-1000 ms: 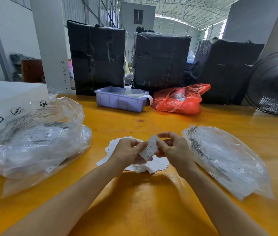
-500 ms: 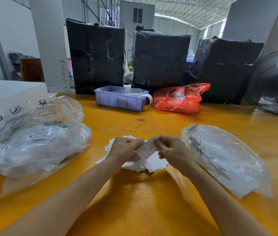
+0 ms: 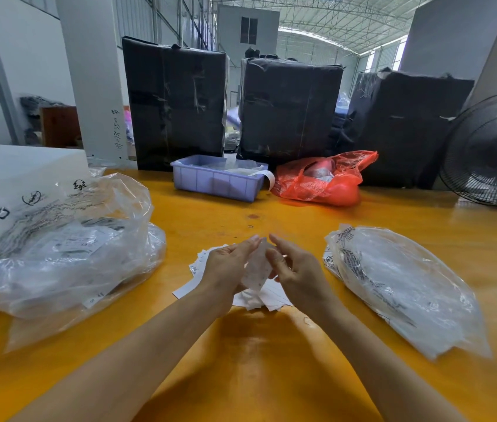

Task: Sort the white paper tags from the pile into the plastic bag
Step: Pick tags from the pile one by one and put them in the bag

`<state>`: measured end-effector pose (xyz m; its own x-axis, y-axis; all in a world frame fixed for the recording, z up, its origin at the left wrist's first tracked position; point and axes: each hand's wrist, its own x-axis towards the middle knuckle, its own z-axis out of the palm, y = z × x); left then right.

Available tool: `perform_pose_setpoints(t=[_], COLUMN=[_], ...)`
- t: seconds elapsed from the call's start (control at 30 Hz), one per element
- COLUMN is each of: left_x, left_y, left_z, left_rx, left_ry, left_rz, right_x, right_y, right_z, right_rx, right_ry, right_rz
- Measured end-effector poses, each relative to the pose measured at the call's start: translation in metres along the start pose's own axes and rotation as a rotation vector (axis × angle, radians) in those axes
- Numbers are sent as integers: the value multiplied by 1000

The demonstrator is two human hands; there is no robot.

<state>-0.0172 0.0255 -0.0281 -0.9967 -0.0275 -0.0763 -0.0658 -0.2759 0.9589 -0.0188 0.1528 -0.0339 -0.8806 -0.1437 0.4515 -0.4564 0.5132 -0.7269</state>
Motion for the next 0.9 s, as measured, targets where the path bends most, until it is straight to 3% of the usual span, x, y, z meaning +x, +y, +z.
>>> perform_pose_setpoints(t=[0.13,0.23,0.4,0.6,0.8,0.9], left_x=[1,1,2,9,10,12], left_y=[0,0,6,11,22,42], left_z=[-2,-3,-6,-22,-27,-37], left_rx=[-71,-83,10,225,330,478], left_ry=[53,28,-121,-172,-161,-70], left_rz=[-3,-39,-78,-121,-83,53], right_x=[-4,-4,0,4,7,12], right_y=[0,0,0,5,1,3], right_z=[6,4,-8,-20,-29,-53], right_rx=[-187,-230,274,689,680,542], right_ry=[-89,-94,90,104,156,313], right_rz=[-164,-167,140,465,411,290])
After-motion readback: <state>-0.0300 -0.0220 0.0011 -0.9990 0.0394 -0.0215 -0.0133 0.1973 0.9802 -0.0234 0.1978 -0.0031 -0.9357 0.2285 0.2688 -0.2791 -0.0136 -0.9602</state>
